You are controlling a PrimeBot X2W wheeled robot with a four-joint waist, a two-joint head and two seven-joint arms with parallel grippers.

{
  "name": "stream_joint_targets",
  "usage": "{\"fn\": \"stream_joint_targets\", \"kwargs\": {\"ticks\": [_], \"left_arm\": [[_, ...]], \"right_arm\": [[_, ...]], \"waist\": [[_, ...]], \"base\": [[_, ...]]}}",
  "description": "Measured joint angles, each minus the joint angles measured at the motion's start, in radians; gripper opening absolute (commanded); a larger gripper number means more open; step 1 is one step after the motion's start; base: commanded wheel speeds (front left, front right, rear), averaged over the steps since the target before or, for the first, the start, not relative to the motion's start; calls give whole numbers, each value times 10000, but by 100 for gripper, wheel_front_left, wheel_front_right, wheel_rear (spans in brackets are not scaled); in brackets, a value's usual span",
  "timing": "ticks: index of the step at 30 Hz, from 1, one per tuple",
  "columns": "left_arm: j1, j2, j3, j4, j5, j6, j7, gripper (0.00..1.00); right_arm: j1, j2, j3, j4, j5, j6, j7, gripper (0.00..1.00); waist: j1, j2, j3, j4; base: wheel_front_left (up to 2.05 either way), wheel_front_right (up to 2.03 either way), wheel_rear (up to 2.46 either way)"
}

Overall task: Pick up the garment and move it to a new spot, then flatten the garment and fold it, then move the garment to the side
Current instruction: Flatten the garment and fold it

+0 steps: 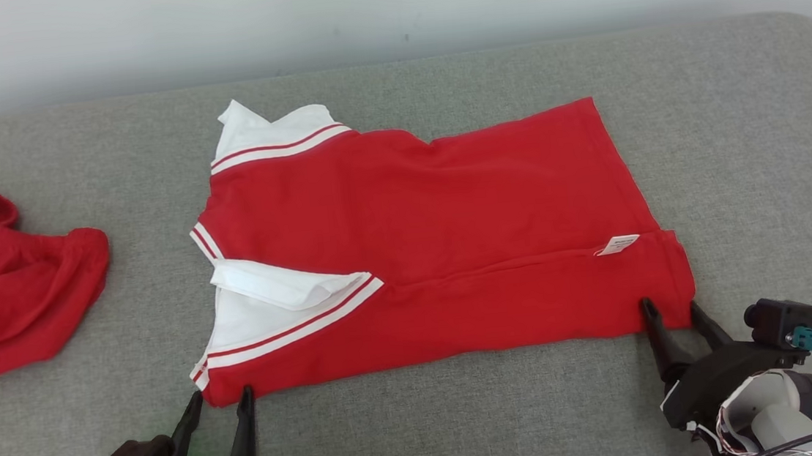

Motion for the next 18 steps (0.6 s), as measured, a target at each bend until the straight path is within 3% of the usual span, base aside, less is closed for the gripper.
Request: {"fn": "stream_joint_targets", "kwargs": {"ticks": [1, 2, 3, 4, 12, 18], "left_arm": [[-58, -6, 25, 132, -10, -6, 0, 100], [-129, -13, 35, 290, -10, -12, 0, 42], [-190, -29, 38, 382, -12, -15, -2, 0], [-268, -40, 52, 500, -19, -35, -15, 0], [-306, -159, 82, 625, -19, -130, -29, 0], [797, -265, 100, -389, -130, -182, -27, 0]], "right_arm": [[-4, 36, 4, 56, -35, 2, 8, 100], [-10, 71, 15, 109, -36, 2, 21, 87], [-45, 98, 29, 165, -52, 0, 36, 36], [-125, 117, 38, 217, -61, 0, 50, 2], [-259, 171, 73, 468, 107, 2, -84, 0], [432, -194, -199, 151, 255, 6, -196, 0]], "waist": [[0, 0, 31, -23], [0, 0, 59, -46], [0, 0, 88, -67], [0, 0, 110, -88], [0, 0, -52, -91], [0, 0, -523, -61]], "base": [[0, 0, 0], [0, 0, 0], [0, 0, 0], [0, 0, 0], [0, 0, 0], [0, 0, 0]]}}
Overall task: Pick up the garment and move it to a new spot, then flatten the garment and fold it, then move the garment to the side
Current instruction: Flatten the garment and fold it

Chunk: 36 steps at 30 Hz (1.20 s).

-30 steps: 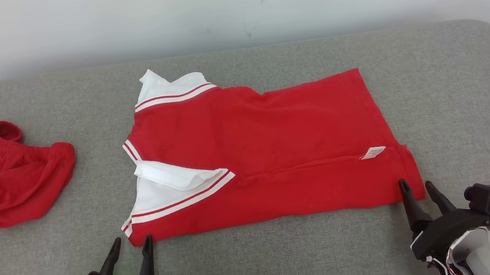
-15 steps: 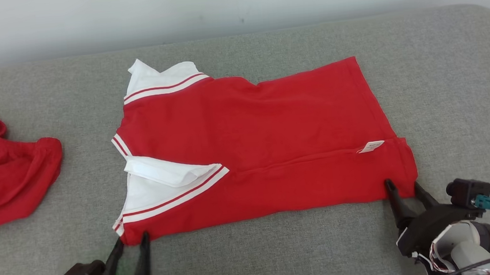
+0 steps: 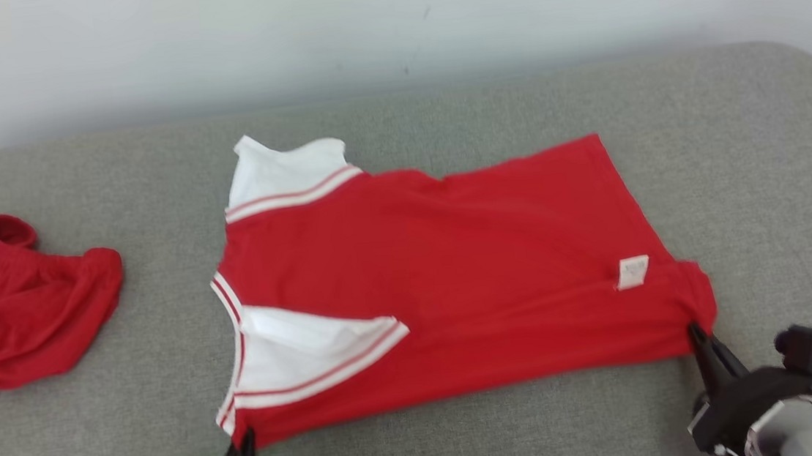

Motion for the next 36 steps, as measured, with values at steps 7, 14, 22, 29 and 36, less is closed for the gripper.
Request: {"fn": "stream_joint_targets", "kwargs": {"ticks": [7, 14, 22, 29, 36], "left_arm": [[1509, -52, -393, -1139, -245, 6, 2, 0], [2458, -59, -779, -1902, -740, 397, 17, 0], [2587, -56, -832, -1684, -859, 617, 15, 100], [2620, -52, -704, -1670, -863, 675, 15, 100], [2678, -17, -278, -3371, 700, 1365, 15, 100]], "right_arm": [[1560, -362, -706, -1135, 52, 2, 525, 0], [3118, -251, -1561, -2731, -182, 2, 1582, 0], [3729, 297, -2132, -3731, -610, 2, 2203, 100], [3914, 422, -2211, -4238, -995, 2, 2056, 100], [3634, 412, -1634, -4964, -1785, 2, 761, 100]], "waist": [[-1, -1, -500, 72], [-1, -1, -662, 135], [-1, -1, -810, 98], [-1, -1, -1053, 171], [-1, -1, -1217, 308]], "base": [[0, 0, 0], [0, 0, 0], [0, 0, 0], [0, 0, 0], [0, 0, 0]]}}
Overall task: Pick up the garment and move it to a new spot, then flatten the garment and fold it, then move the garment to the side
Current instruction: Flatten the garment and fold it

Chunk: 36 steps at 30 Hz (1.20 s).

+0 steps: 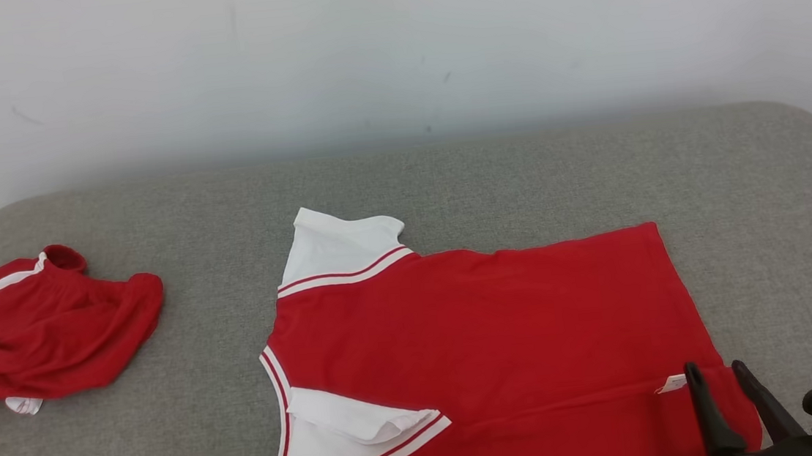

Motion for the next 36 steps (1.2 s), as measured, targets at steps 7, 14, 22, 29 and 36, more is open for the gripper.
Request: {"fn": "stream_joint_targets", "kwargs": {"ticks": [7, 14, 22, 29, 36], "left_arm": [[220, -8, 360, -1348, 851, 598, 0, 100], [557, -17, 558, -1793, 903, 934, 0, 100], [658, -19, 581, -1785, 892, 1005, 0, 100], [-548, 148, 481, -1289, 621, 90, 0, 100], [-3344, 984, 401, 209, -77, -1064, 405, 100]], "right_arm": [[-174, 94, 372, -130, -909, 0, -1220, 100], [-68, 642, 167, -38, -1429, 0, -1565, 100], [41, 767, -48, -46, -1676, -2, -1622, 100], [-661, 694, -48, -54, -1847, -2, -1647, 100], [-2566, 506, -105, 468, -2023, -2, -1647, 100]], "waist": [[1, 0, -87, 223], [2, 0, -145, 443], [1, 0, -98, 451], [1, 0, 133, 243], [2, 1, 759, -116]], "base": [[0, 0, 0], [0, 0, 0], [0, 0, 0], [0, 0, 0], [0, 0, 0]]}}
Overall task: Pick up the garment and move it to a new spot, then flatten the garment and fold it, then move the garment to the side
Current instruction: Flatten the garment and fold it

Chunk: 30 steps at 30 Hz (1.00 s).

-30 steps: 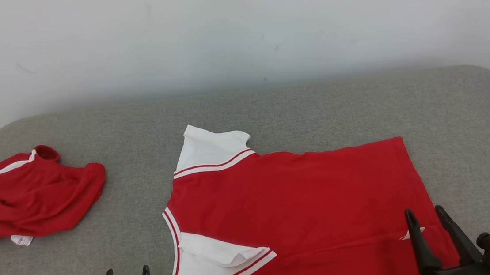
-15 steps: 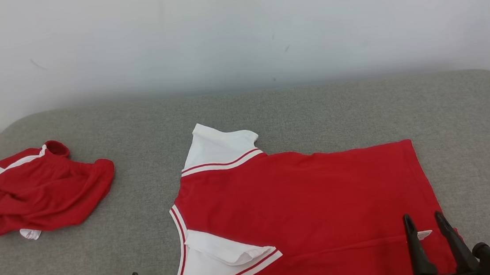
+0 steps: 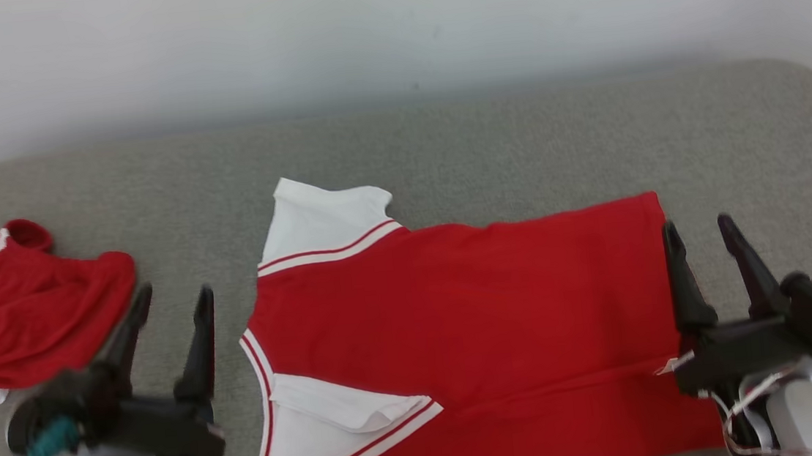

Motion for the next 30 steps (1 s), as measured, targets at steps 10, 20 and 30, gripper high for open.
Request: {"fn": "stream_joint_targets", "kwargs": {"ticks": [10, 20, 30], "left_arm": [[-4010, 1609, -1149, 1452, -1770, -372, 1964, 100], [-6614, 2861, -2685, 2863, -3580, -382, 3315, 100], [-7453, 3177, -3352, 4780, -3881, -382, 3427, 100]], "right_arm": [[-2731, 320, 311, 1691, 48, 0, 96, 100], [-4342, 861, 798, 2564, 274, 0, 6, 100], [-4561, 1124, 826, 2391, 282, 0, 2, 100]], "waist": [[1, 1, 1389, -762], [2, 2, 2777, -1713], [1, 1, 3542, -2641]], "base": [[0, 0, 0], [0, 0, 0], [0, 0, 0]]}}
